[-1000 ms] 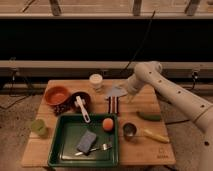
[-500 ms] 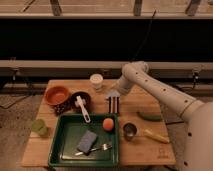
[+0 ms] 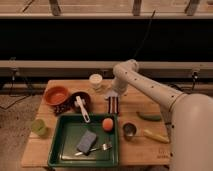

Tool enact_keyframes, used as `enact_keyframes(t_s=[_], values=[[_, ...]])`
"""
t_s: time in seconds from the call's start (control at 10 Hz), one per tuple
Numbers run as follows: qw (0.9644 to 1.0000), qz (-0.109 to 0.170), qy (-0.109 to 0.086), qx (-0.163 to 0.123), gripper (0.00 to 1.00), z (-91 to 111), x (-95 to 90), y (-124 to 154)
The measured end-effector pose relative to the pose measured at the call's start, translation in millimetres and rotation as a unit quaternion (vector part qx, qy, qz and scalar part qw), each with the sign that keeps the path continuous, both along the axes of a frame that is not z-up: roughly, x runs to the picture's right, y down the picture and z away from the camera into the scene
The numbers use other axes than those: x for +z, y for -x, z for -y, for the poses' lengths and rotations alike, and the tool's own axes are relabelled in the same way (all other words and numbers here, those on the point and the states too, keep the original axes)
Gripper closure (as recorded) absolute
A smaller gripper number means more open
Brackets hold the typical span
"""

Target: Place eraser in paper cup

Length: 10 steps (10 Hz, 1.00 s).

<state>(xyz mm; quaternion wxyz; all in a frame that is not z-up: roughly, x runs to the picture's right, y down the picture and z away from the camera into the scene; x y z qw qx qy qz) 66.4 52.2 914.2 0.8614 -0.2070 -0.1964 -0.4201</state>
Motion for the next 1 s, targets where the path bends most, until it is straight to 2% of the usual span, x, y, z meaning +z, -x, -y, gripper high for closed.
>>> enact_keyframes(t_s=[0.1,0.5,0.7,1.0], values=[[0.9997,-0.010,-0.001,-0.022,0.35,-7.0,9.8,-0.7],[0.9980,-0.037,0.001,-0.052,0.35,-27.2,26.5,-17.9],[0.9974,-0.039,0.003,-0.060,0.35,-33.0,28.3,-19.4],[0.9975,-0.038,0.008,-0.059,0.35,-35.4,20.7,-26.5]])
